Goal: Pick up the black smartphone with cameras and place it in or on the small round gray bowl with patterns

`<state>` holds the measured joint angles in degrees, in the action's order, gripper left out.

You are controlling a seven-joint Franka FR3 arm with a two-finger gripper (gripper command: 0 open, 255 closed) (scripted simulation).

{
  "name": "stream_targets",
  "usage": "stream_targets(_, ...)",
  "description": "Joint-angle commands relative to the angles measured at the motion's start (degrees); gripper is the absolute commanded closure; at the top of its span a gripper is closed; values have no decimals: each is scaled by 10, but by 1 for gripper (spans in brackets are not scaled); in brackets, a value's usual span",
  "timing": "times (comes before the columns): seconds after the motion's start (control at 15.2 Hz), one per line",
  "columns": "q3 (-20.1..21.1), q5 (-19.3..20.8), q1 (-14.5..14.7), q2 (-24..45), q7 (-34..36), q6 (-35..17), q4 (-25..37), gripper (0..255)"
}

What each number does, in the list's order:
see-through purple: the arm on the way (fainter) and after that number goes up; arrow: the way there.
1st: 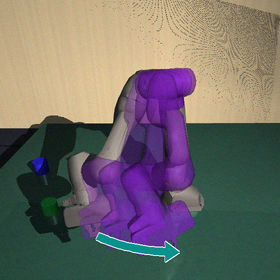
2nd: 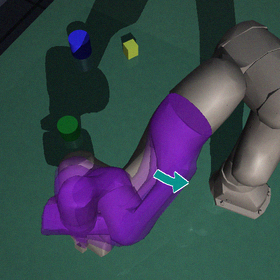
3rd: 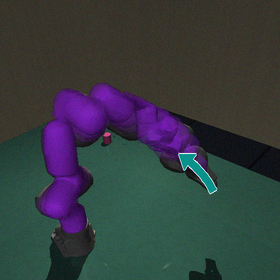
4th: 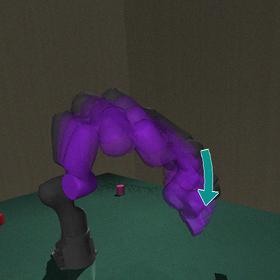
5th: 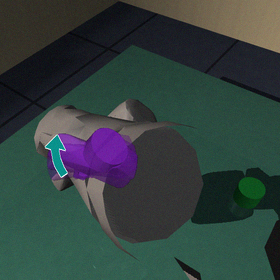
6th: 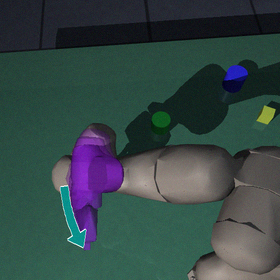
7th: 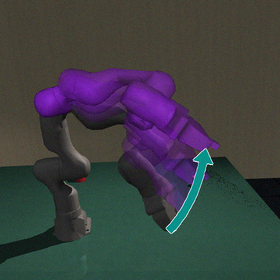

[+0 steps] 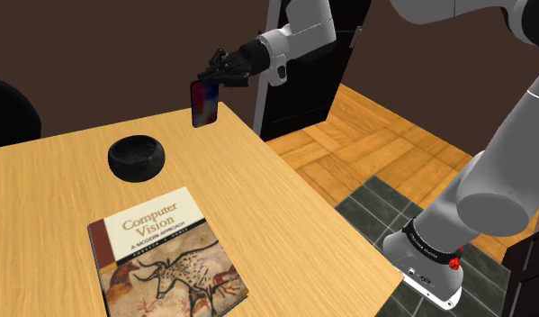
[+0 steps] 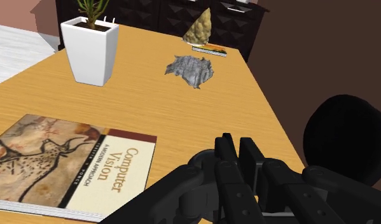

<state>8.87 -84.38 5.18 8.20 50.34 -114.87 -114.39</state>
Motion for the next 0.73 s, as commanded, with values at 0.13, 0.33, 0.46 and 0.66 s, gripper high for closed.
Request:
stream_targets(0.13,-1,9,0,-14,25,4,9,255)
stream_targets(0.33,-1,14,-1,-22,40,7,15,255)
stream_targets(0.46,10,16,13,-3,61,-14,51,255)
stream_targets(0.66,23,24,35,31,95,-45,110,255)
